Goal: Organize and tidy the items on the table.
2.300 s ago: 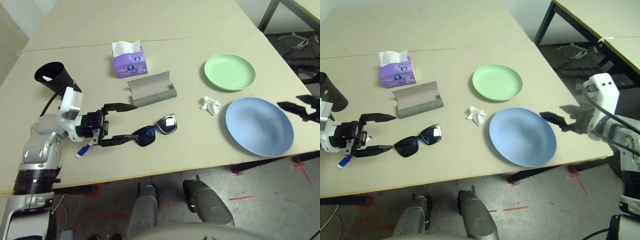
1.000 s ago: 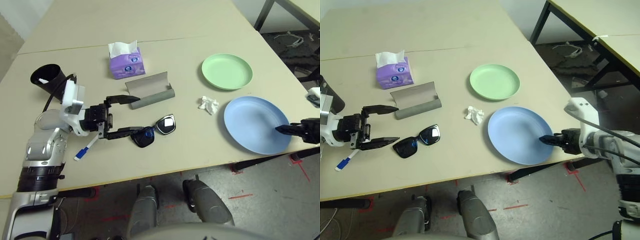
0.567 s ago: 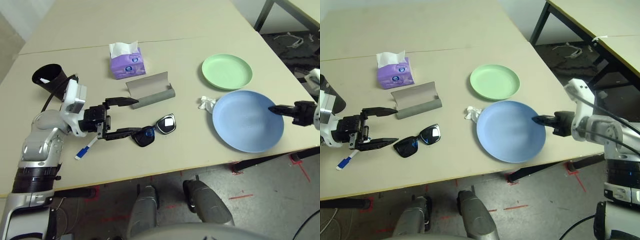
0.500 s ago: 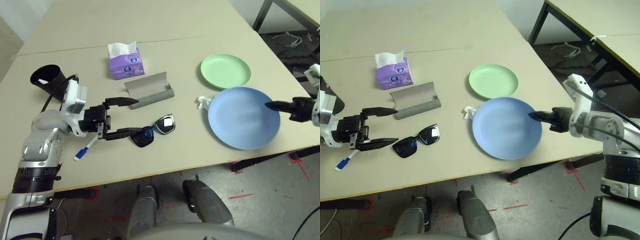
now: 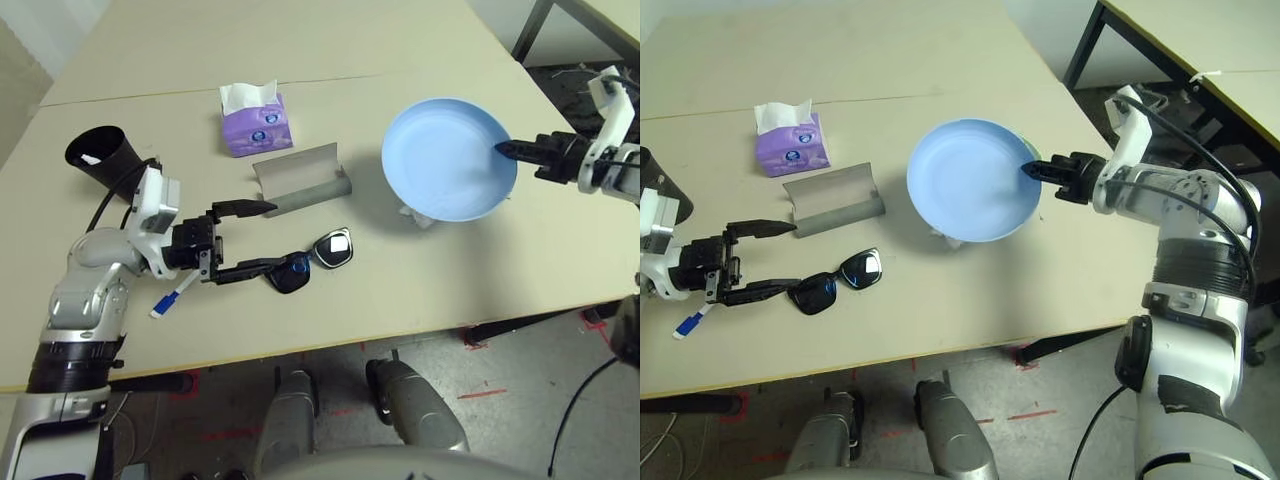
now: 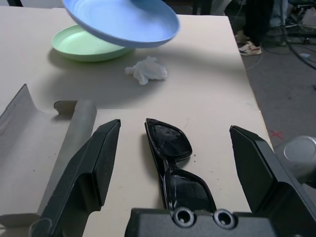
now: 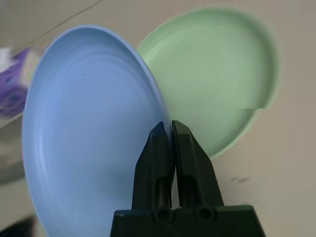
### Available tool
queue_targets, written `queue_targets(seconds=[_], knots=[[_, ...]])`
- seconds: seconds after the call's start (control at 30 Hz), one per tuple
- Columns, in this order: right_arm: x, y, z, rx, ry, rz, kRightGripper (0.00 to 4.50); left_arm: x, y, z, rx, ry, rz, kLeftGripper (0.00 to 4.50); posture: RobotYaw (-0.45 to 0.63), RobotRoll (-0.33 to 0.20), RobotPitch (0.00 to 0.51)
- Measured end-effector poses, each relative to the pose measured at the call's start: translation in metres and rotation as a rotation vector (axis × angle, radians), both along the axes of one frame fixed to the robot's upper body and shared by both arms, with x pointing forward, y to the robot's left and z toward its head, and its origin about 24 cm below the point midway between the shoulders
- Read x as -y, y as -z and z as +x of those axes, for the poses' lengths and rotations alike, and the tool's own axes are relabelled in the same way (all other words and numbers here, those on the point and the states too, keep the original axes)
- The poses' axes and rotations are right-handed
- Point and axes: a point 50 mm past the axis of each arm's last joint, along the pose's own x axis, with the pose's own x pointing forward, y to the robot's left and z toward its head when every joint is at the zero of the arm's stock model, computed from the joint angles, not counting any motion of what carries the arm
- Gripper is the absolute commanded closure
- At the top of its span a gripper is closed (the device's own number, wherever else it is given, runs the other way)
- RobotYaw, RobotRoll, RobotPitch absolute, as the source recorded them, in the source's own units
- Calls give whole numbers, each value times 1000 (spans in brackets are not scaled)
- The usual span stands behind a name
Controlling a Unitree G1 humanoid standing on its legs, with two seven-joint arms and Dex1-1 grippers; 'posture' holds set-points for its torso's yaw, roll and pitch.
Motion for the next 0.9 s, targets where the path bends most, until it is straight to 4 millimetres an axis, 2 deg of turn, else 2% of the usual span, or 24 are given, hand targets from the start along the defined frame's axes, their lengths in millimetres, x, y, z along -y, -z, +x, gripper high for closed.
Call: queue_targets(seconds=[0.2, 0.37, 0.47, 0.67, 0.9], knots=[[3, 6, 19, 35, 152, -29, 4476, -2, 2, -2, -3, -26, -3, 0, -201, 0, 211], [12, -9, 31, 137, 291, -11, 4476, -3, 7, -5, -16, -36, 1, 0, -194, 0, 210], [8, -14, 37, 172, 302, 15, 4476, -2, 6, -6, -11, -36, 2, 0, -193, 0, 211], [0, 3, 41, 122, 283, 25, 4476, -2, 6, -6, -5, -39, 1, 0, -177, 0, 208], [2, 9, 40, 105, 269, -64, 4476, -6, 2, -7, 8, -57, 4, 0, -178, 0, 207]])
